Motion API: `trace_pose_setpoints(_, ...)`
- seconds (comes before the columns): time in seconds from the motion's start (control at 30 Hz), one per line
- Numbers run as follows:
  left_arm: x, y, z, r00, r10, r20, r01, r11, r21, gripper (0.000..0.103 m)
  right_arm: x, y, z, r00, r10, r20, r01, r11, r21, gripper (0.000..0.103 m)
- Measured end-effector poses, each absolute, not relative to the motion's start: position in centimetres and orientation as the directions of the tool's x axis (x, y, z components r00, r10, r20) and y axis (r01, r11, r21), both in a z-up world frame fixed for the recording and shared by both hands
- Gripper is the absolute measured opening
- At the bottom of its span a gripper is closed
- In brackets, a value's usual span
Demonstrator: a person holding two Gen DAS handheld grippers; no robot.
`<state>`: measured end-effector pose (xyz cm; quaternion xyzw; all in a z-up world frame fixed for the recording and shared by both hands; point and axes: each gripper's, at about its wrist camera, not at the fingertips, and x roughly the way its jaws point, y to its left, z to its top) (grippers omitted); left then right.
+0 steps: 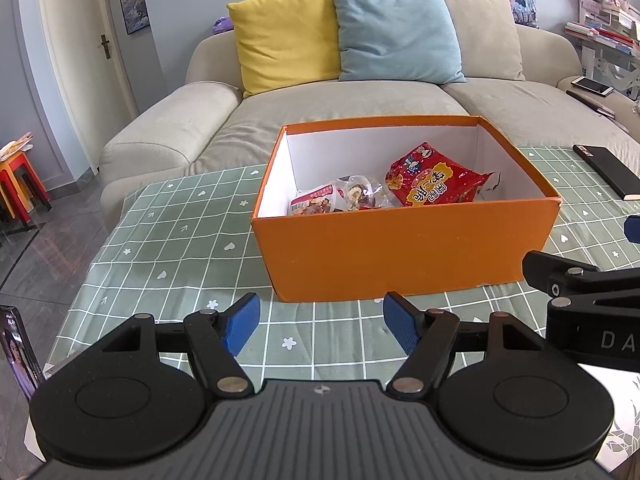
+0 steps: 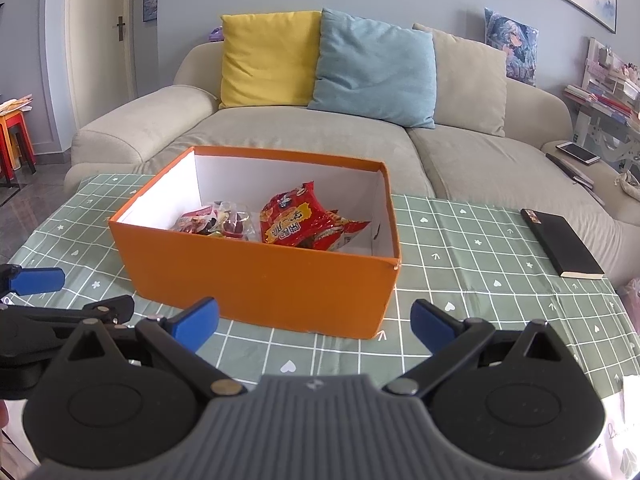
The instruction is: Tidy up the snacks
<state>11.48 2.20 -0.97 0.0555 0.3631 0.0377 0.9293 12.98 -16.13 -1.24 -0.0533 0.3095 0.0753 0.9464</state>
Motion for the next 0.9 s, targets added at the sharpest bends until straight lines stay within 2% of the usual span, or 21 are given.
trace_pose_setpoints(0.9,11.46,2.68,-1.20,0.725,0.103,-0.681,-0.037,0.993,0.110,0.083,13.23,-16.08,-1.69,0.780,0.120,-0.614,-0.194,0.979,-0.055,0.099)
